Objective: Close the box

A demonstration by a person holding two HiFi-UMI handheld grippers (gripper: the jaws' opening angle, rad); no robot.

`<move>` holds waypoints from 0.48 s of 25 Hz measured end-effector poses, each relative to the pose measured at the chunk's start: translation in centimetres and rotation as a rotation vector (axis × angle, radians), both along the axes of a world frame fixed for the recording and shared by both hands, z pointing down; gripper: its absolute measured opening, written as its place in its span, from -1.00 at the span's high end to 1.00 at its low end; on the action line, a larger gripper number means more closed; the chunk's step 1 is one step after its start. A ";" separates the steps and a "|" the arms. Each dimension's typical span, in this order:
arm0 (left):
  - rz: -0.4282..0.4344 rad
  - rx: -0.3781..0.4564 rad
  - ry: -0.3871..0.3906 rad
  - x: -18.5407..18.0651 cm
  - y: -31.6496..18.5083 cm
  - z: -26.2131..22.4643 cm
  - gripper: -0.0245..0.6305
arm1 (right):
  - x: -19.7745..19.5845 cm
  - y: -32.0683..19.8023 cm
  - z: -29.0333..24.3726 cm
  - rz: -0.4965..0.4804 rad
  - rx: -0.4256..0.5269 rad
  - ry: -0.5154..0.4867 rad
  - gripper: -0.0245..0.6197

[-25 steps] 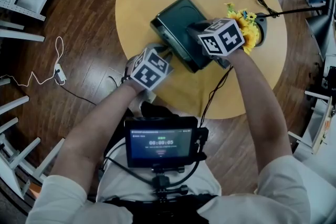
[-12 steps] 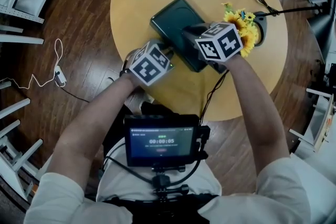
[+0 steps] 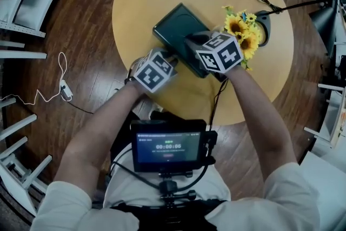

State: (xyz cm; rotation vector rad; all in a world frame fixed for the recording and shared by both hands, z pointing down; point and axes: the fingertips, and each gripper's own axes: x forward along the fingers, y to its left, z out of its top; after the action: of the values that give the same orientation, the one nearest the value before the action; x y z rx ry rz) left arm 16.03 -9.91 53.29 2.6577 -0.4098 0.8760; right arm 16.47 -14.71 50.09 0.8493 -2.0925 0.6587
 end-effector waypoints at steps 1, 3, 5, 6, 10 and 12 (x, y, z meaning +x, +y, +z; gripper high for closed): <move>0.004 -0.008 0.003 0.0 0.0 0.1 0.72 | 0.1 0.0 0.0 0.014 0.019 0.001 0.91; 0.020 -0.026 -0.004 -0.2 0.1 0.4 0.69 | 0.4 0.0 -0.2 0.042 0.066 0.022 0.91; 0.048 -0.022 -0.028 -1.0 0.3 0.7 0.55 | 0.8 0.0 -1.1 0.103 0.128 0.025 0.91; 0.062 -0.016 -0.036 -1.6 0.4 0.6 0.54 | 1.0 0.2 -1.6 0.149 0.151 0.014 0.91; 0.059 -0.012 -0.027 -4.4 0.2 -0.8 0.55 | 1.4 3.0 -2.5 0.321 0.171 -0.003 0.91; 0.055 -0.017 -0.008 -5.8 -0.2 -2.1 0.61 | 1.3 5.2 -2.5 0.411 0.166 -0.004 0.90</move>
State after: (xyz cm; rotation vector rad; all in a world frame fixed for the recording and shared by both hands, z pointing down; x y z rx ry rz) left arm 10.28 -10.14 51.22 2.6626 -0.3318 0.9019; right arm 17.75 -9.53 47.64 1.3949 -2.0116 0.7018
